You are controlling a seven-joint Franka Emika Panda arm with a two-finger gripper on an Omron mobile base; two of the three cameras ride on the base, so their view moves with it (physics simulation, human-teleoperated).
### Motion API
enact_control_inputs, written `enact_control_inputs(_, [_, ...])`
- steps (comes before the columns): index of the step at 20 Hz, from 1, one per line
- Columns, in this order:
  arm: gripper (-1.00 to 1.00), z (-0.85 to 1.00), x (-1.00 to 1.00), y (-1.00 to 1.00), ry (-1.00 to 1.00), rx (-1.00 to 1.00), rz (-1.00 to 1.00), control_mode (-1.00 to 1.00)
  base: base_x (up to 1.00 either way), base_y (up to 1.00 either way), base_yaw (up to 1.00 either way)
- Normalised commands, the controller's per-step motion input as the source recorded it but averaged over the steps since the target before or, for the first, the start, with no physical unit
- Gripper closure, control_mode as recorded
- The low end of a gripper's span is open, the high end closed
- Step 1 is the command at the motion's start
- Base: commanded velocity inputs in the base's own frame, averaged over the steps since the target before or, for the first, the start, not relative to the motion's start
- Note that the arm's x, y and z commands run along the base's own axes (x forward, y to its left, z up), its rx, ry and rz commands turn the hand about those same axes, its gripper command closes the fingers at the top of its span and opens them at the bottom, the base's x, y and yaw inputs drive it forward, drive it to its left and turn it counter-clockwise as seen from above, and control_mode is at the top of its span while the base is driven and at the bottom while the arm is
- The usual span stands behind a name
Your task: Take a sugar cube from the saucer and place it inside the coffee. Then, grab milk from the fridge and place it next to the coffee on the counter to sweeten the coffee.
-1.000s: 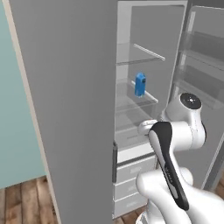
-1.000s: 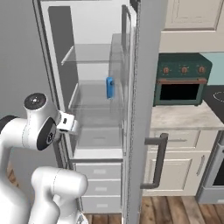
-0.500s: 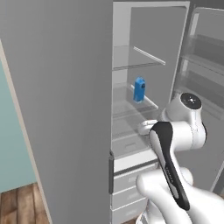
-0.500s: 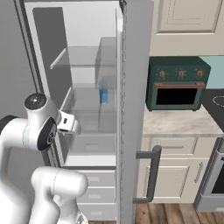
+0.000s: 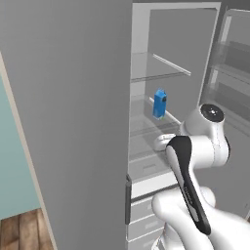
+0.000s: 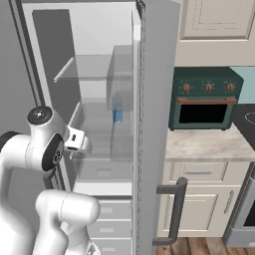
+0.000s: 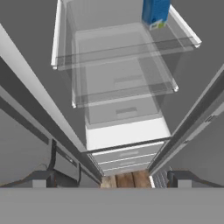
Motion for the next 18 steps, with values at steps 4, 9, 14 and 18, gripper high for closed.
enact_control_inputs(4, [-1.00, 0.44, 0.03, -0.14, -0.24, 0.00, 0.00, -1.00, 0.01, -0.05, 0.00])
enact_control_inputs(9, [-1.00, 0.70, 0.07, -0.23, -0.33, 0.00, 0.00, -1.00, 0.00, 0.00, 0.00])
enact_control_inputs(14, [-1.00, 0.40, 0.36, -0.10, -0.22, -0.02, -0.05, -1.00, 0.00, 0.00, 0.00])
enact_control_inputs(18, [-1.00, 0.01, 0.53, 0.00, -0.06, -0.07, -0.14, -1.00, 0.00, 0.00, 0.00])
